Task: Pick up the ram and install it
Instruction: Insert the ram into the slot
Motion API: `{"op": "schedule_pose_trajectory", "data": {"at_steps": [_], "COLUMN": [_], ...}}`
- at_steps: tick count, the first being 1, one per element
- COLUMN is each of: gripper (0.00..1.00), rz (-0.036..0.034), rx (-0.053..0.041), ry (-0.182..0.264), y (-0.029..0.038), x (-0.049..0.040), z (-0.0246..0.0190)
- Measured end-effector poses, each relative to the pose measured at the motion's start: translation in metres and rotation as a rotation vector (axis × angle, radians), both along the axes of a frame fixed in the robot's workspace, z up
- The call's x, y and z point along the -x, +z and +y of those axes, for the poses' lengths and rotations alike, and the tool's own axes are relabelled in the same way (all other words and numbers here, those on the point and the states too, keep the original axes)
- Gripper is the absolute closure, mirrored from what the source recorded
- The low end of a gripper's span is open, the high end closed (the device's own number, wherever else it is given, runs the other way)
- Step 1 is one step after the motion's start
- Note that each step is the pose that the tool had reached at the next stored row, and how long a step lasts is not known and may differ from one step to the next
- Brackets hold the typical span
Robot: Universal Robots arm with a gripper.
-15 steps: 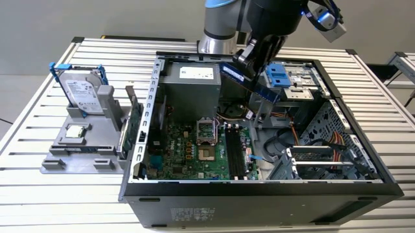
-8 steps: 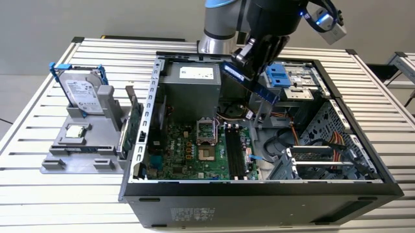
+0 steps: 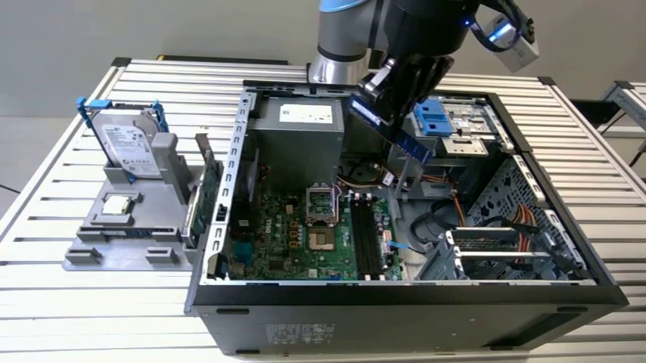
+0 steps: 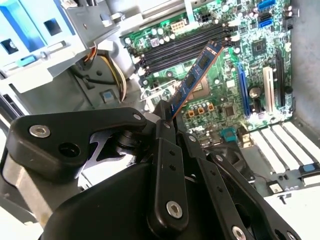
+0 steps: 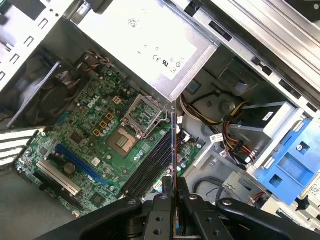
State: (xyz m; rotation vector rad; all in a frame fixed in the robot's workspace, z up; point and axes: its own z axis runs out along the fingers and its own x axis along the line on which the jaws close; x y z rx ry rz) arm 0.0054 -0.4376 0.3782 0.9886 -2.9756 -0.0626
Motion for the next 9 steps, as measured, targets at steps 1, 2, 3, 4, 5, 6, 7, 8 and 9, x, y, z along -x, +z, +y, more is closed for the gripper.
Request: {"op": "schedule_pose_trajectory", "data": {"at_steps": [1,2,3,4,5,6,7,8,9], "gripper": [1.0,1.0,1.0,1.0,1.0,1.0,1.0,1.0,1.0], "rz": [0.0,0.0,0.0,0.0,0.0,0.0,0.0,0.0,0.0], "rx": [0.0,0.0,0.0,0.0,0.0,0.0,0.0,0.0,0.0001], "ry": [-0.006,-0.014,-0.022,-0.029,-0.037,-0.044,-0.051,-0.06,-0.068], "y": [0.0,0.0,0.0,0.0,0.0,0.0,0.0,0.0,0.0], "x": [0.0,0.0,0.0,0.0,0.0,0.0,0.0,0.0,0.0], "z": [0.0,0.0,0.0,0.0,0.0,0.0,0.0,0.0,0.0]}}
